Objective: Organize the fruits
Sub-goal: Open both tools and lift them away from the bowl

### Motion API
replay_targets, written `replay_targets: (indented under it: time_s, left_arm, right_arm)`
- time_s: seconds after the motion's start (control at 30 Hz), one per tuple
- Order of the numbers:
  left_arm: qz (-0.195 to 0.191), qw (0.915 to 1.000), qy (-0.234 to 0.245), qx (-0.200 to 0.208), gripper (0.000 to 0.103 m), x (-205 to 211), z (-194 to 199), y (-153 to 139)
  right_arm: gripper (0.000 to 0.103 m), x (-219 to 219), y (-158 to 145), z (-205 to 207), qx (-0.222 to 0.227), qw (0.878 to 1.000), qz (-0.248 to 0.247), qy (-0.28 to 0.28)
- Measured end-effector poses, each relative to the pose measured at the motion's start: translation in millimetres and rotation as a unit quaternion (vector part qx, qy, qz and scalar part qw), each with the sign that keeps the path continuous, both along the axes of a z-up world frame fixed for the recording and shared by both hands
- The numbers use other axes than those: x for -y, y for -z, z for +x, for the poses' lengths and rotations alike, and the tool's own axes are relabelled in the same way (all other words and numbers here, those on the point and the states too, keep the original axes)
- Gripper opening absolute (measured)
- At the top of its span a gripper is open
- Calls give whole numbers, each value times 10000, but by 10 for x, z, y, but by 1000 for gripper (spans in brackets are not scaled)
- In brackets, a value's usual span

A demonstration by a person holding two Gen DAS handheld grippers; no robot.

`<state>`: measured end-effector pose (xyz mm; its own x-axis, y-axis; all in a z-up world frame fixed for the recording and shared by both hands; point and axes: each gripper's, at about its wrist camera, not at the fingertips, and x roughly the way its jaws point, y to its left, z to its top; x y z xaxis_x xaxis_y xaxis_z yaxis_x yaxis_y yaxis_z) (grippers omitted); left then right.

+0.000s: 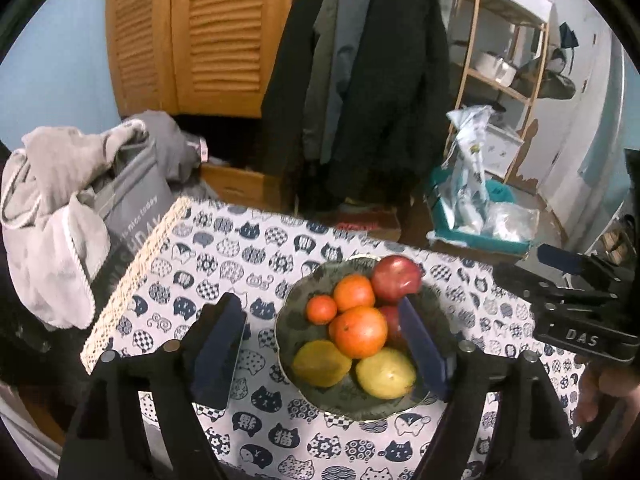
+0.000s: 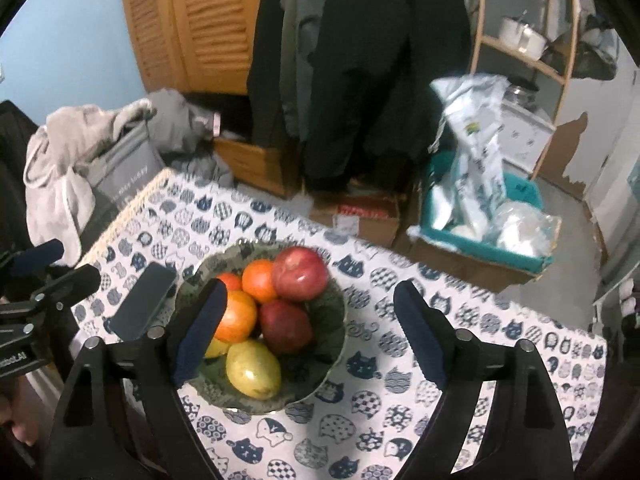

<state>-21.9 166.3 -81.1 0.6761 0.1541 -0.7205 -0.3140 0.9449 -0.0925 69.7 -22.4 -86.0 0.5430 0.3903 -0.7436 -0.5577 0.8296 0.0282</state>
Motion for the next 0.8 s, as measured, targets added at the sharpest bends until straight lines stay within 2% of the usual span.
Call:
replay_targets:
  time_s: [0.03,0.2,0.37,0.57,0.8]
  left_arm:
    - [23,10000,9,36,88,26,-10,-47]
    - [36,9996,66,282,90,138,-71,-271]
    - [107,9982,62,593,102,225,-171,-473]
    - [361,9952,80,907,102,349,-311,-696]
    - [421,9925,106,1139,102,458,-393,-867]
  right_arm:
    - [85,34,-49,-20,53,10000,24,12]
    - [86,256,-332,-171,378,9991,154,97]
    - [86,446,-537,-331,698,9971,227,187]
    - [87,668,-696,-495,958,9946,273,293]
    - [87,824,-814,-643,1184,9920,340,290]
